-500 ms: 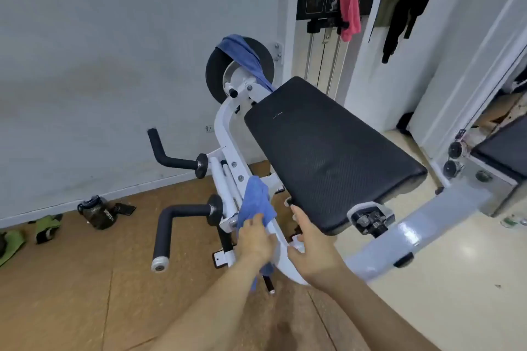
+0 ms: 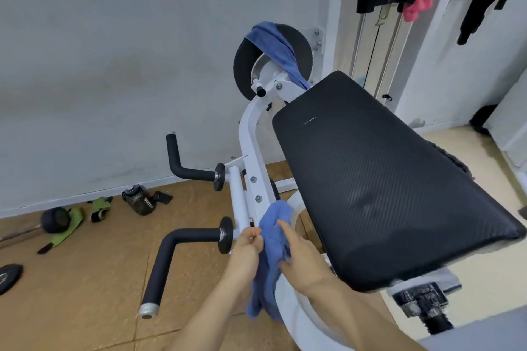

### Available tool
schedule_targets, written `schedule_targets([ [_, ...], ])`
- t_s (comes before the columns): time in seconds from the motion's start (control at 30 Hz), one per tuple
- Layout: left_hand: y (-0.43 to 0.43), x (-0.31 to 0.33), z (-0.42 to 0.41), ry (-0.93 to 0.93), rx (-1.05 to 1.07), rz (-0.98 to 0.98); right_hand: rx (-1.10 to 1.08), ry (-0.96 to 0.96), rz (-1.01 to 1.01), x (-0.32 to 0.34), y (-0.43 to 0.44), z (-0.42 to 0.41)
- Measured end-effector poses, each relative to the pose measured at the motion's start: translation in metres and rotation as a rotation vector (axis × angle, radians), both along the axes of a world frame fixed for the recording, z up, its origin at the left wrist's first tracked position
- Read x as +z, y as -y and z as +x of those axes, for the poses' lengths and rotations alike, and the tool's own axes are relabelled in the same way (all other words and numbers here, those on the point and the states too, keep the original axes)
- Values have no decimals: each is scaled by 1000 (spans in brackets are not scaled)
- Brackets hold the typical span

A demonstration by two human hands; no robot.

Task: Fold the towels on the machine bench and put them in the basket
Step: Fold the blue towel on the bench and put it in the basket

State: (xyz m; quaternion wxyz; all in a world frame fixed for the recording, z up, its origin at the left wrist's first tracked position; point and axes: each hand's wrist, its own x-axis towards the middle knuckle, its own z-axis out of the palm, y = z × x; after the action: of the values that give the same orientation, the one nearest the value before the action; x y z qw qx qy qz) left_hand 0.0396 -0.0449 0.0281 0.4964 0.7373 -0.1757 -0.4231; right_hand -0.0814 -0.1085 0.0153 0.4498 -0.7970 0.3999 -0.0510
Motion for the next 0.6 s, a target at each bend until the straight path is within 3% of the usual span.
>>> schedule_targets([
  [0.1, -1, 44, 16, -117, 43, -156, -79, 166, -116, 21, 9, 4],
  [0.2, 1, 84, 30, -183, -69, -253, -137, 278, -172, 46, 19, 3],
  [0.37, 1, 127, 58, 111, -544, -167, -407, 539, 150, 106, 39, -2],
  [0.47, 2, 147, 66, 190, -834, -94, -417, 520, 227, 142, 41, -11],
  [0.53, 4, 157, 67, 384, -893, -117, -400, 523, 239, 161, 35, -14],
  [0.6, 5, 167, 69, 433, -913, -227, -401, 558, 238, 179, 24, -16],
])
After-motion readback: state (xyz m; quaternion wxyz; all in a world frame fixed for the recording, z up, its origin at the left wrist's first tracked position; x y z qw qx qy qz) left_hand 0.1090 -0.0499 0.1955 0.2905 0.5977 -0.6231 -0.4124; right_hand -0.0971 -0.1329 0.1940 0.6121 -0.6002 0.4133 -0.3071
